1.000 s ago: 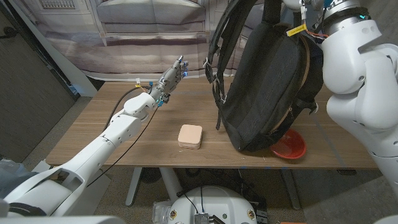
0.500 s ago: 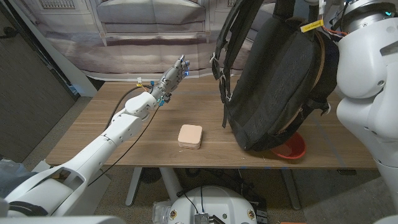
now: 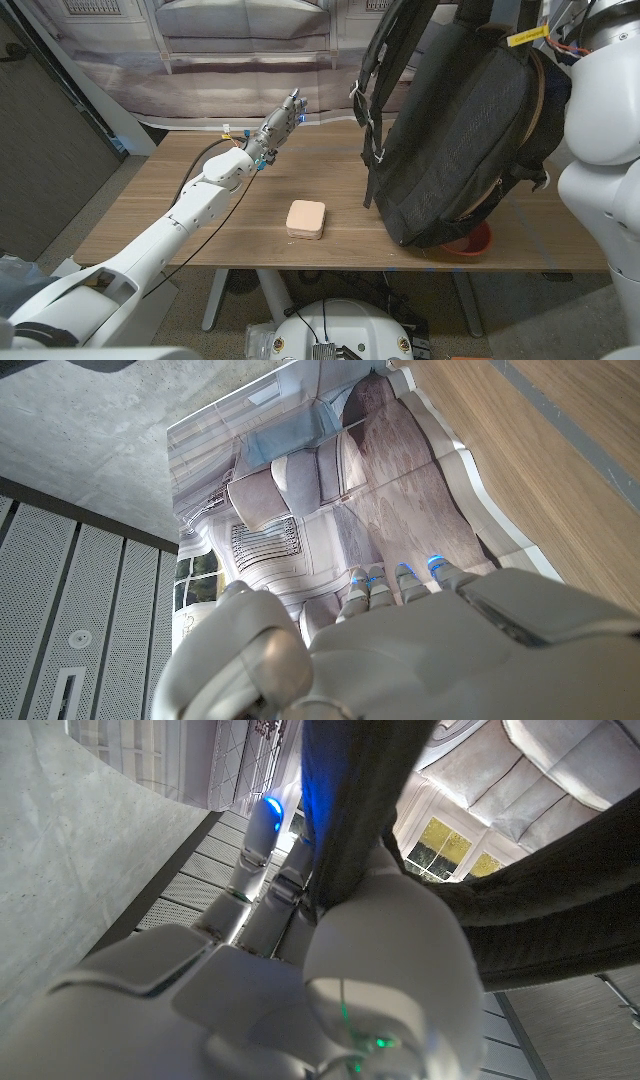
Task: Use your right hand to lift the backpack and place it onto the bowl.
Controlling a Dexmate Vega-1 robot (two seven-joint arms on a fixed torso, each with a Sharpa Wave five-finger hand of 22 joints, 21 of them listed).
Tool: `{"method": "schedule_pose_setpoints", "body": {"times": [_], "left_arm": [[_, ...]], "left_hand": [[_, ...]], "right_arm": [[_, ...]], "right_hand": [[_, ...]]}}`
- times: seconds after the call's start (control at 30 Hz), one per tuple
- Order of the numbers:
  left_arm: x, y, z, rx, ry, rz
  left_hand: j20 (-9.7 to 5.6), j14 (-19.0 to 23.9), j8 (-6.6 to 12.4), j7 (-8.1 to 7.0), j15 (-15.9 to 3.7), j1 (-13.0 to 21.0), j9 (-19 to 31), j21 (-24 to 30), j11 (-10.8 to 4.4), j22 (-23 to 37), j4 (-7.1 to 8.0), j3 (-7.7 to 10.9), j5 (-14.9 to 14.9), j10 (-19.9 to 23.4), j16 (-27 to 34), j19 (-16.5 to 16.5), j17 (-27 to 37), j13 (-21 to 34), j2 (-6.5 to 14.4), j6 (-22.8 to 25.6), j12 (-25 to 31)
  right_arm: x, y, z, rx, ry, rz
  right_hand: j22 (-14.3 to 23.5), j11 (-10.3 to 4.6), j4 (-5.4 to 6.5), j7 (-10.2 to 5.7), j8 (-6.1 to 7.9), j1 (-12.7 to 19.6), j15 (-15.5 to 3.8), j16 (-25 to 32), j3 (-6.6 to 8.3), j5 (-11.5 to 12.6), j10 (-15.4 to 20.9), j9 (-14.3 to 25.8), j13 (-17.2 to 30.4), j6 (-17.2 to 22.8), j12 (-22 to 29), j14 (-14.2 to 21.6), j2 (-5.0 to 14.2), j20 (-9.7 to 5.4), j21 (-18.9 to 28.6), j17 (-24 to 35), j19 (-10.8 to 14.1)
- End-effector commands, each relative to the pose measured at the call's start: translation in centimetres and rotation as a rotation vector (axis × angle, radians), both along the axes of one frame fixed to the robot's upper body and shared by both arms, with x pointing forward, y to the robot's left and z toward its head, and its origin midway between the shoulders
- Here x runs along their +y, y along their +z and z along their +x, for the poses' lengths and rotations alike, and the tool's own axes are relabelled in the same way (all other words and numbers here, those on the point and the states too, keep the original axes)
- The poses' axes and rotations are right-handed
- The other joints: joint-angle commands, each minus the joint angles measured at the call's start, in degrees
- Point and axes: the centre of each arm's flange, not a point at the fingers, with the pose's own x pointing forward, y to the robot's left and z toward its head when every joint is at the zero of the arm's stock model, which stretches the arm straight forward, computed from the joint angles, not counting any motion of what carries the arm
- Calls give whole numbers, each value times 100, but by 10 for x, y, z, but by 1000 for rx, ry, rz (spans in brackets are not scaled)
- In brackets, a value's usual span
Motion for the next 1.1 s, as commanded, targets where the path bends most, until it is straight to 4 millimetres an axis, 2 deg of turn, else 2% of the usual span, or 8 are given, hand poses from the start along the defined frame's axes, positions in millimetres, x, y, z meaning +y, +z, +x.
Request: {"method": "schedule_pose_setpoints", "body": {"times": [0.03, 0.53, 0.8, 1.1], "left_arm": [[-3, 1, 2, 5, -1, 4], [-10, 11, 3, 4, 1, 34], [-13, 12, 6, 9, -4, 40], [-15, 10, 8, 19, 0, 46]], "left_hand": [[25, -8, -13, 26, 27, 21, 27, -13, 13, 17, -10, -53, 24, -31, -3, -20, 24, 16, 42, 20, -14], [28, -9, -14, 29, 24, 27, 27, -14, 25, 18, -9, -76, 22, -33, -3, -25, 24, 16, 58, 18, -14], [-63, -10, -14, 40, 27, 32, 27, -14, 52, 19, -10, -92, 22, -33, -4, -29, 24, 16, 65, 18, -14], [-58, -12, -14, 39, 27, 36, 27, -15, 43, 19, -10, -102, 21, -41, -4, -34, 23, 16, 72, 19, -17]], "right_arm": [[-17, -6, -13, -18, -1, 41], [-46, -22, -13, -11, -3, 114], [-59, -23, -18, -16, -26, 155], [-78, -32, -8, 13, -36, 214]], "right_hand": [[17, -116, 17, -631, 33, 103, 1, -15, -13, 32, 86, 22, 17, 684, 47, 9, 162, -970, 39, 40, -35], [19, -116, 18, -631, 16, 121, -1, -30, -27, 36, 81, 41, 26, 697, 46, 11, 162, -970, 43, 45, -44], [21, -116, 21, -631, -5, 125, -1, -35, -41, 38, 86, 37, 14, 694, 41, 19, 158, -970, 44, 47, -51], [22, -116, 30, -631, -16, 130, -3, -56, -40, 44, 72, 46, 19, 692, 37, -9, 167, -969, 45, 63, -62]]}}
